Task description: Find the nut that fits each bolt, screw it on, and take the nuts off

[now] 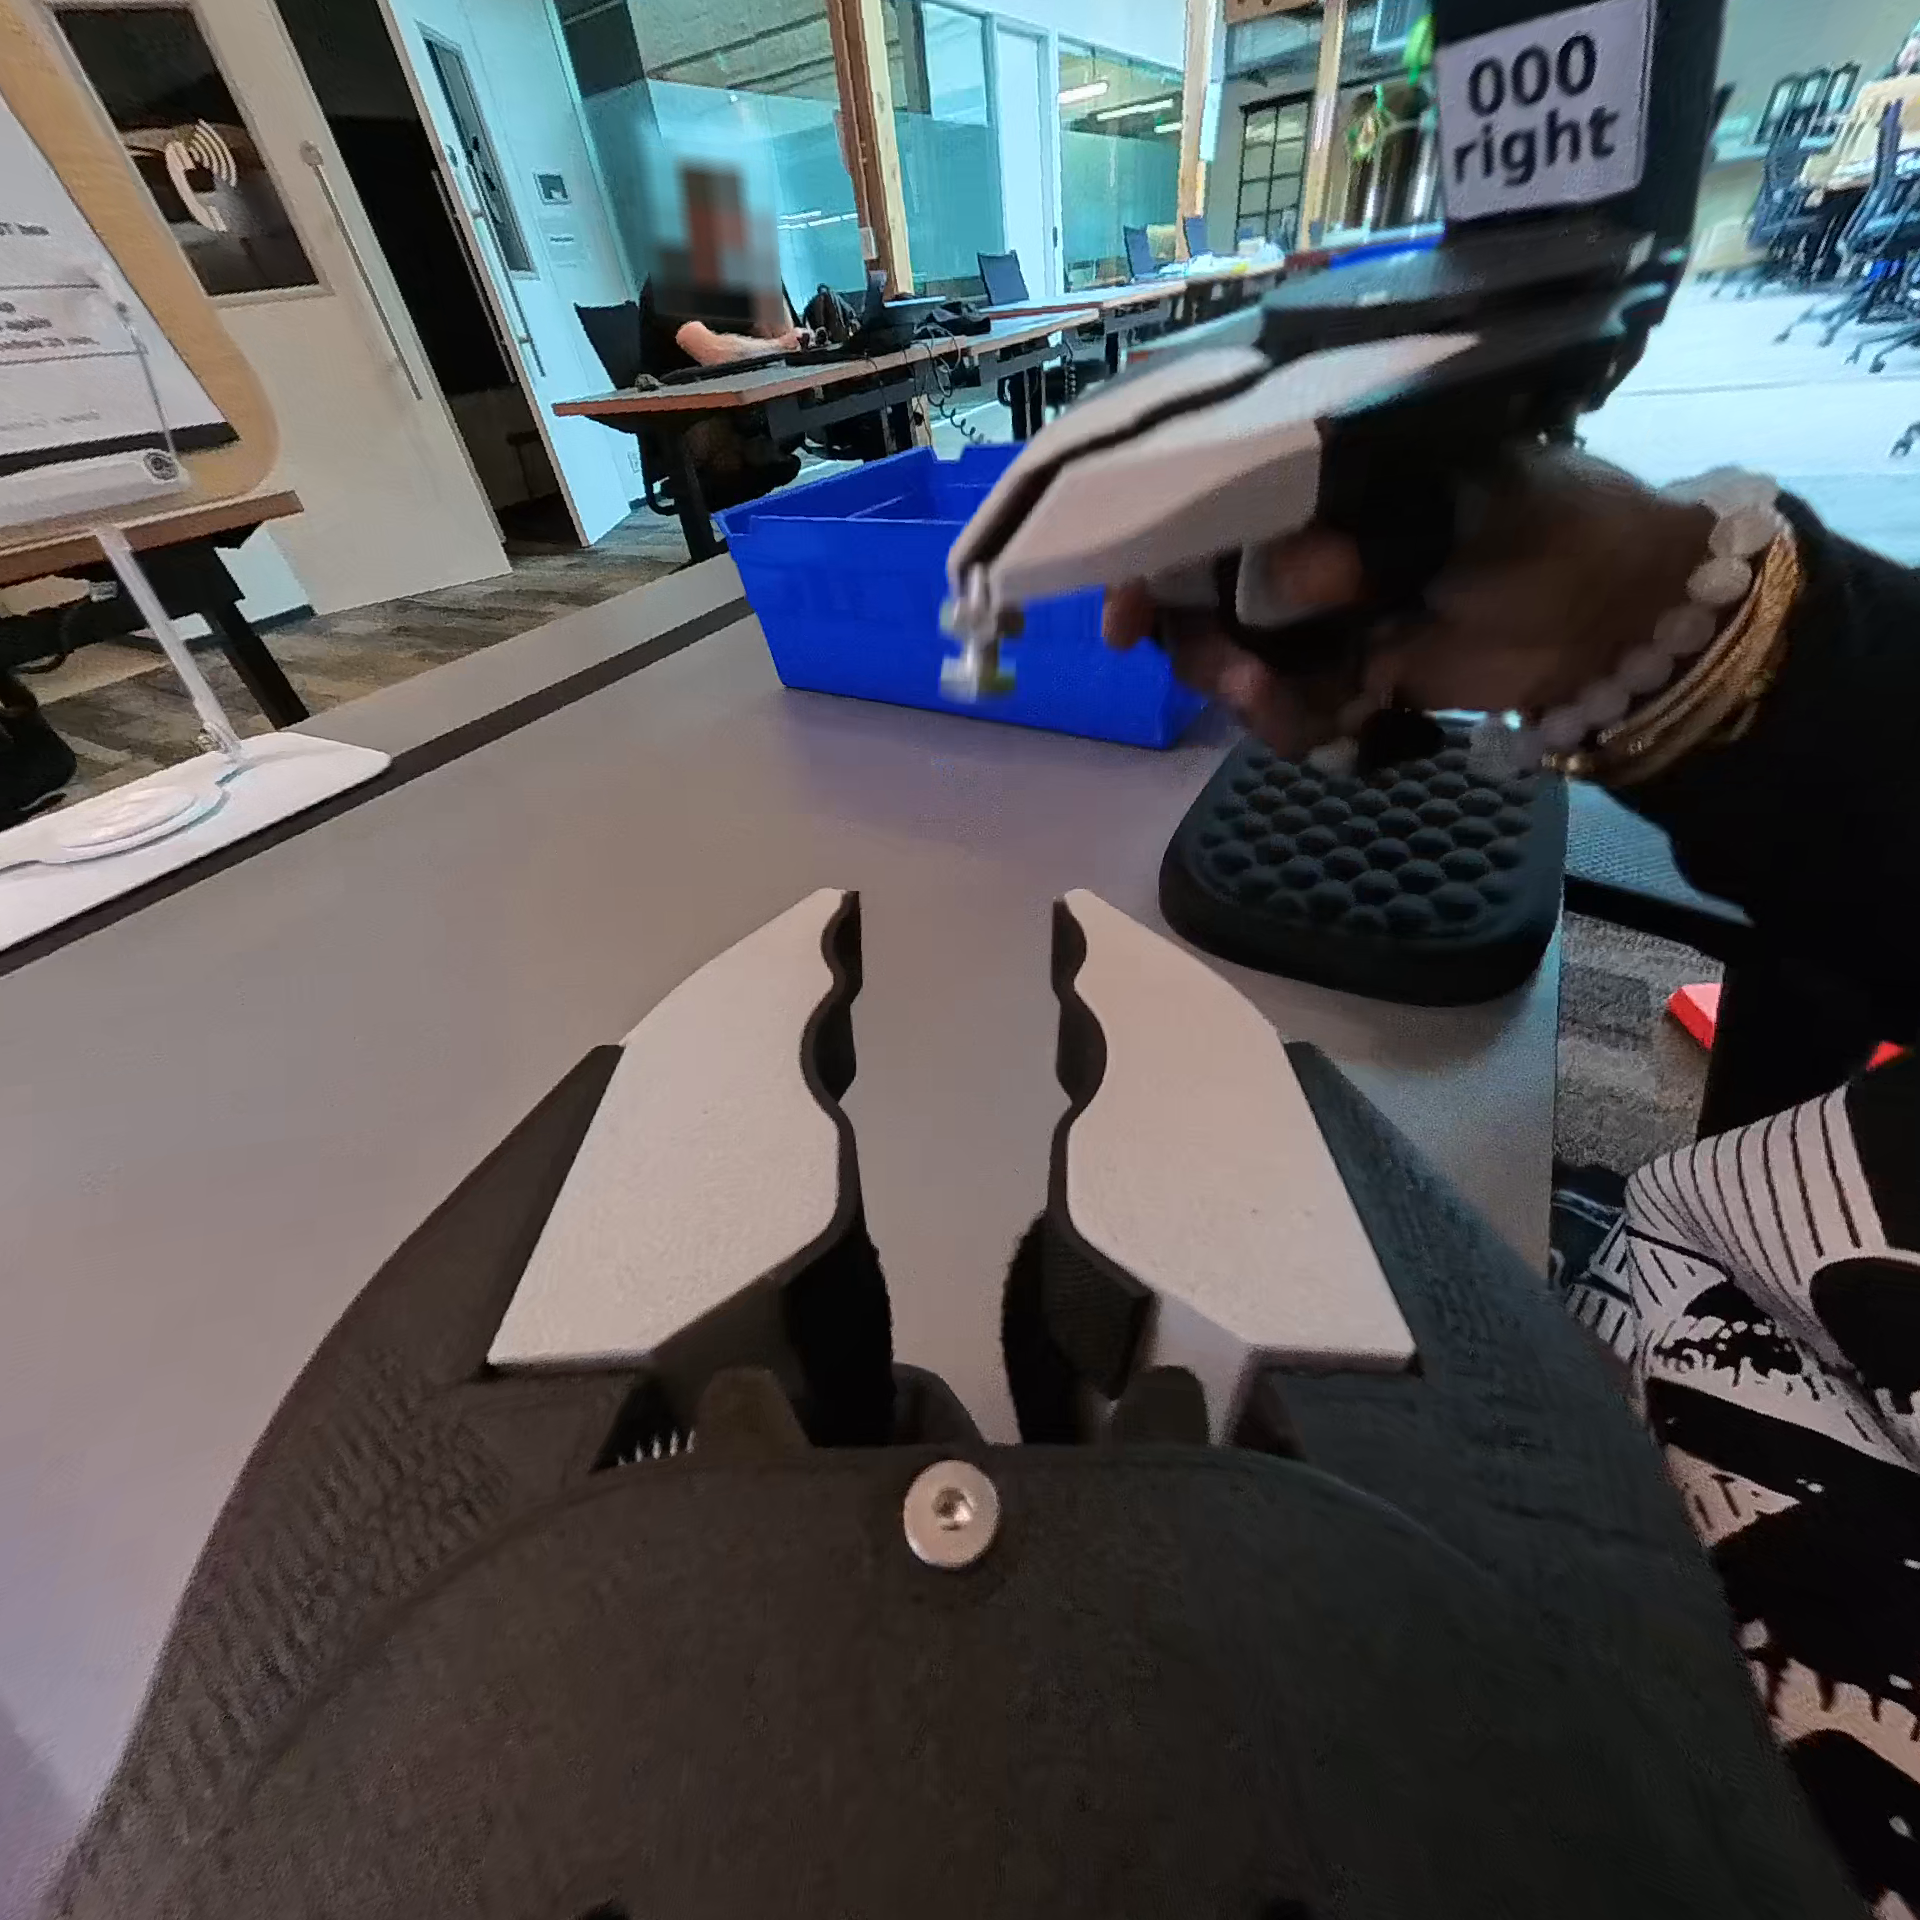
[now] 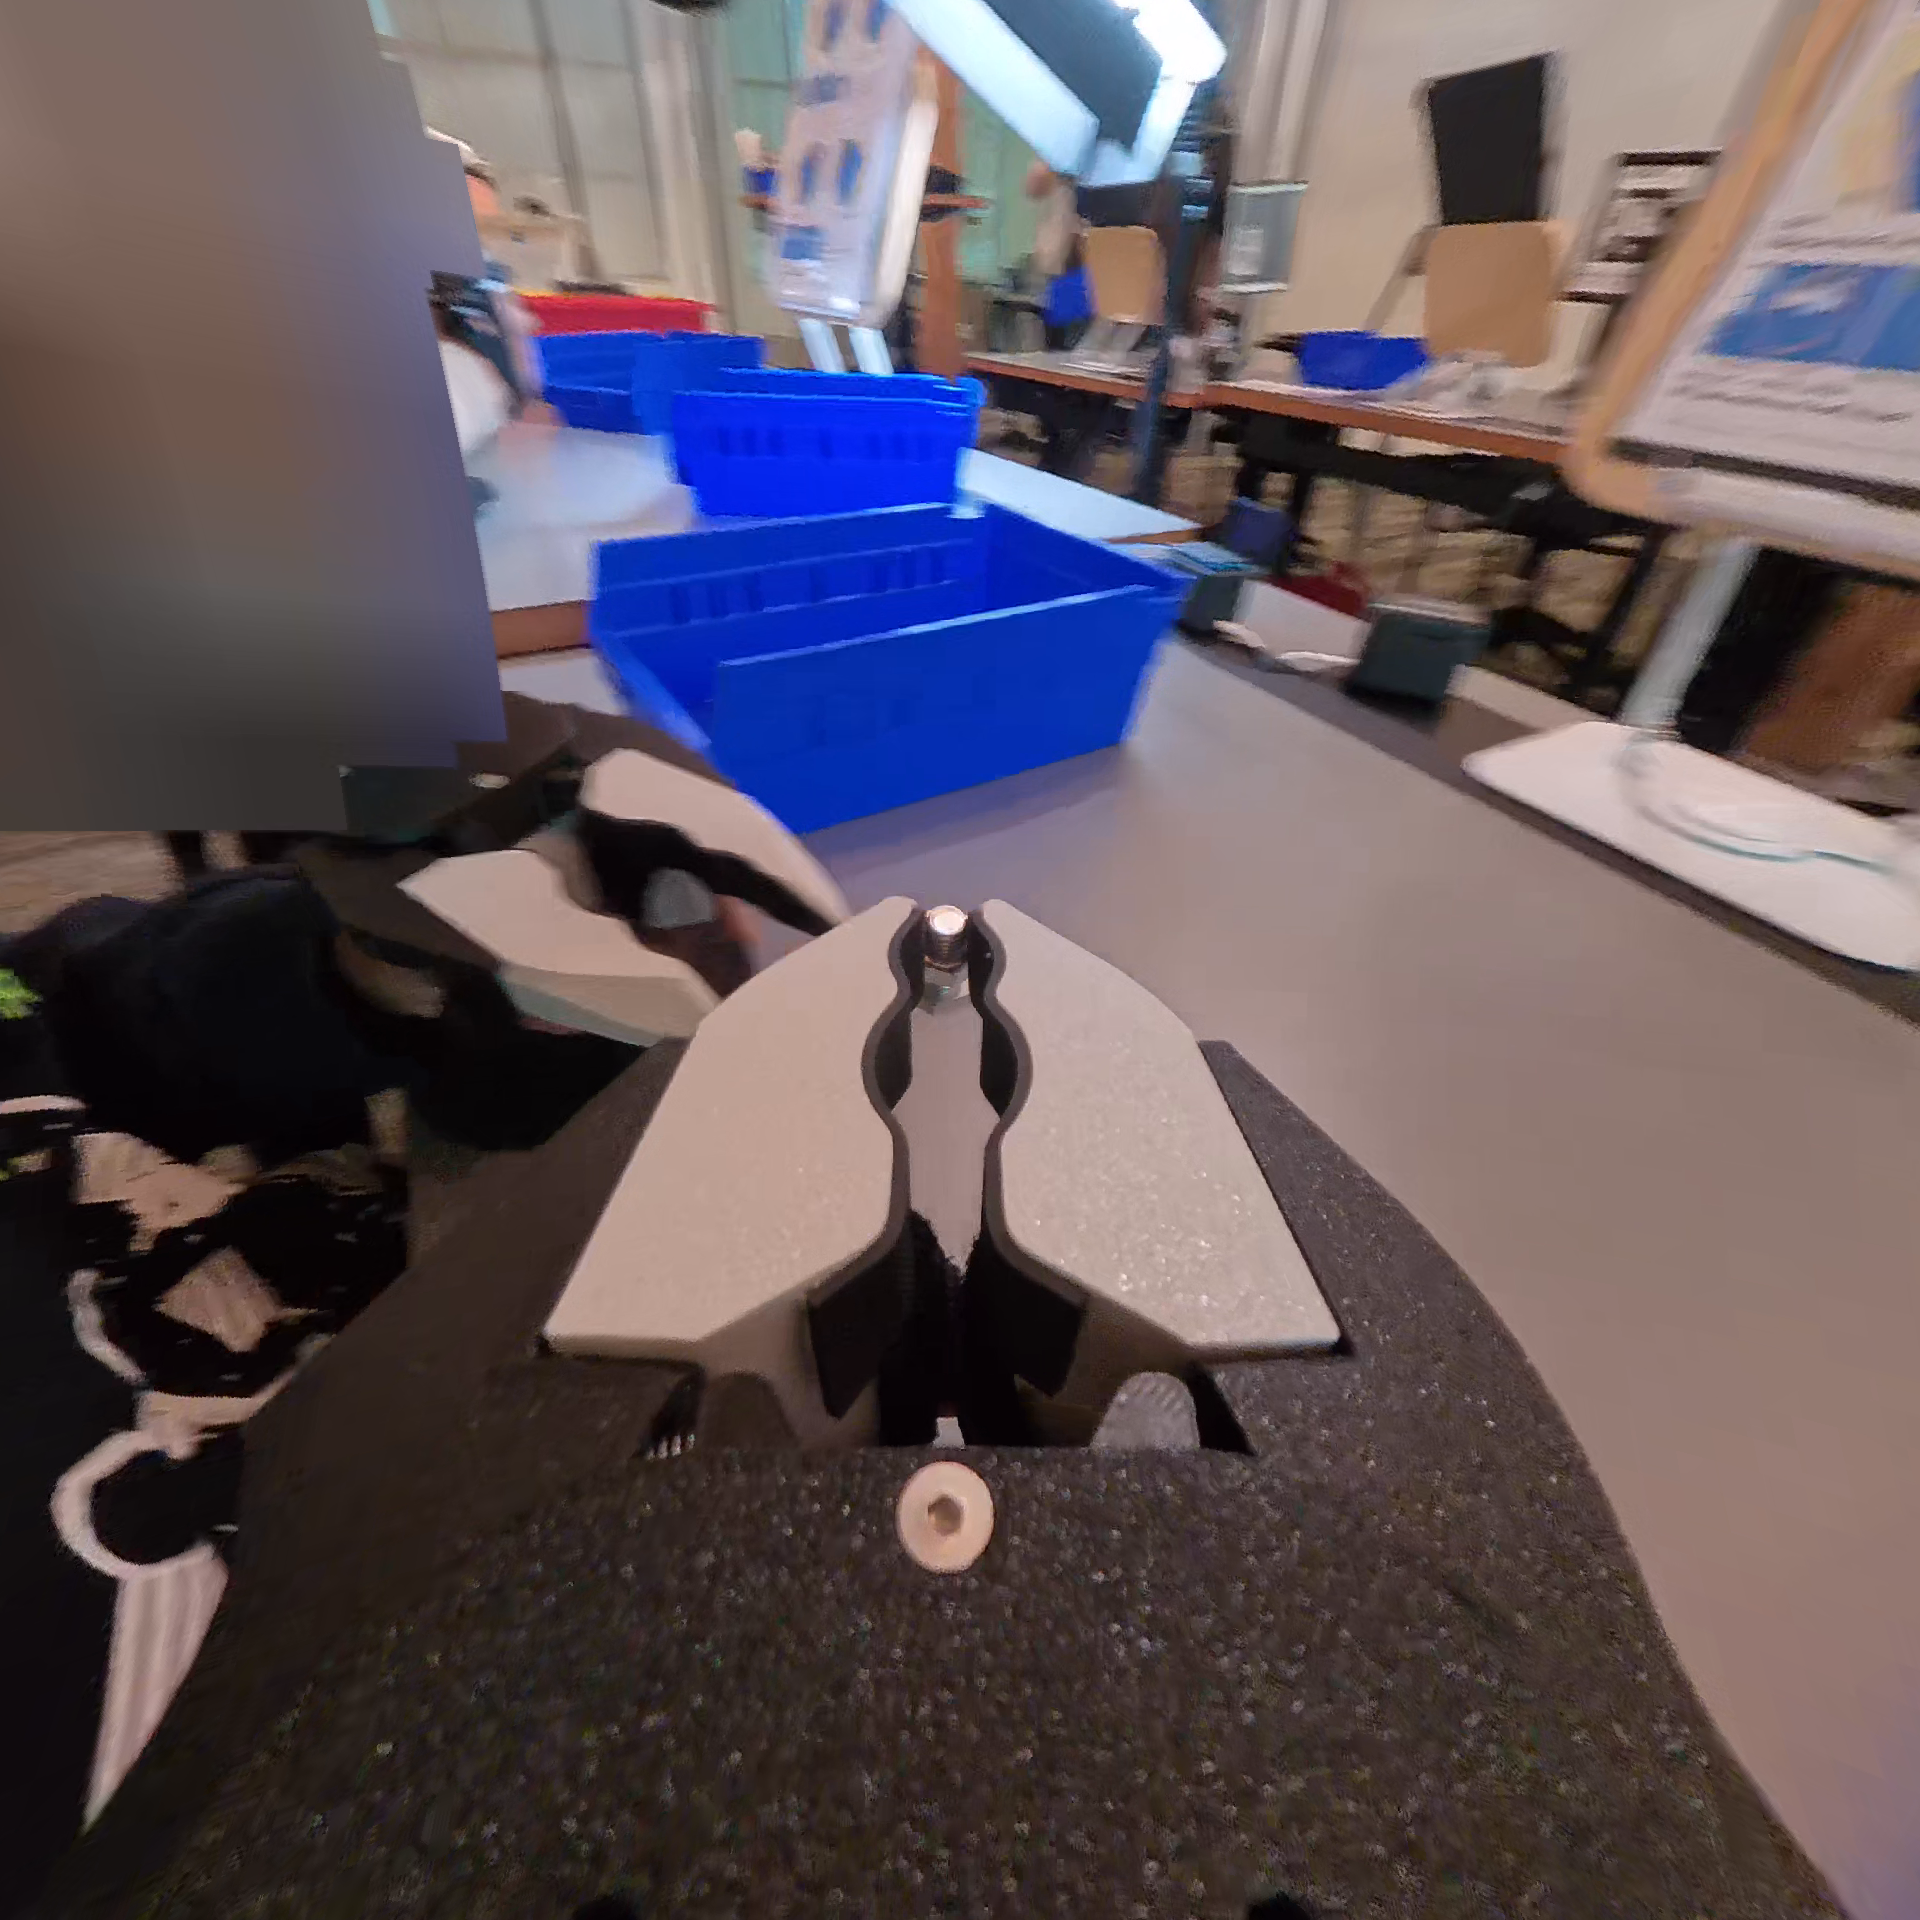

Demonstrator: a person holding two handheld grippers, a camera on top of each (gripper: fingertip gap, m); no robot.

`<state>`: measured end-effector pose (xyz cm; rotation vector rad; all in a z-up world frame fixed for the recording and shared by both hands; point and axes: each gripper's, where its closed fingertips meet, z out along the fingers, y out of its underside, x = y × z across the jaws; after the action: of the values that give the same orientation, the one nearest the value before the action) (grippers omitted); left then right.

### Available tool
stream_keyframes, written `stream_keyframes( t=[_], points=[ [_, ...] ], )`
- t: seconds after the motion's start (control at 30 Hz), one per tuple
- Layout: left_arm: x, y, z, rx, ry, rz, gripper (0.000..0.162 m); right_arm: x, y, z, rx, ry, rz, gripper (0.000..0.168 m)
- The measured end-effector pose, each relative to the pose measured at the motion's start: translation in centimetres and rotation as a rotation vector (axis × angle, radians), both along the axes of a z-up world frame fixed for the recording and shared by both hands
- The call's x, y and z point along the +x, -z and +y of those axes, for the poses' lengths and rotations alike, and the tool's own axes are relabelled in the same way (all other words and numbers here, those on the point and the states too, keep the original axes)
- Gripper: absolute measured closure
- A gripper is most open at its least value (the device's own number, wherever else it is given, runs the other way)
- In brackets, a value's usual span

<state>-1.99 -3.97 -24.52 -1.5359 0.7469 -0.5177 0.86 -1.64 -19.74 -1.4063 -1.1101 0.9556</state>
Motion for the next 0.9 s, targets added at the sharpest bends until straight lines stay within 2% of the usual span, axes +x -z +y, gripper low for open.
stream_keyframes(
  t=[0.13,0.2,0.27,0.37,0.47,0.53,0.7,0.9],
  points=[
    [-0.3,-0.3,0.1,-0.002,-0.007,-0.036,0.126,8.7,-2.1,7.2,0.037,0.331,-0.102,0.161],
    [-0.4,-0.3,0.1,-0.003,-0.012,-0.038,0.126,14.1,-1.9,11.4,0.028,0.53,-0.185,0.16],
    [-0.4,-0.2,0.2,-0.009,-0.015,-0.032,0.126,19.1,-0.2,15.2,-0.04,0.698,-0.28,0.16],
    [-0.3,-0.2,0.3,-0.014,-0.018,-0.026,0.126,24.7,4.1,19.8,-0.168,0.874,-0.412,0.16],
    [-0.4,-0.2,0.4,-0.018,-0.022,-0.027,0.126,27.5,8.2,22.8,-0.274,0.949,-0.468,0.16],
    [-0.4,-0.2,0.4,-0.019,-0.023,-0.029,0.126,28.5,9.8,23.9,-0.336,0.981,-0.495,0.16],
    [-0.4,0.0,0.5,-0.033,-0.022,-0.029,0.126,29.6,11.0,25.2,-0.383,1.023,-0.549,0.16],
    [-0.5,-0.2,0.5,-0.031,-0.02,-0.042,0.127,29.9,12.9,25.3,-0.466,0.999,-0.589,0.16]
  ],
)
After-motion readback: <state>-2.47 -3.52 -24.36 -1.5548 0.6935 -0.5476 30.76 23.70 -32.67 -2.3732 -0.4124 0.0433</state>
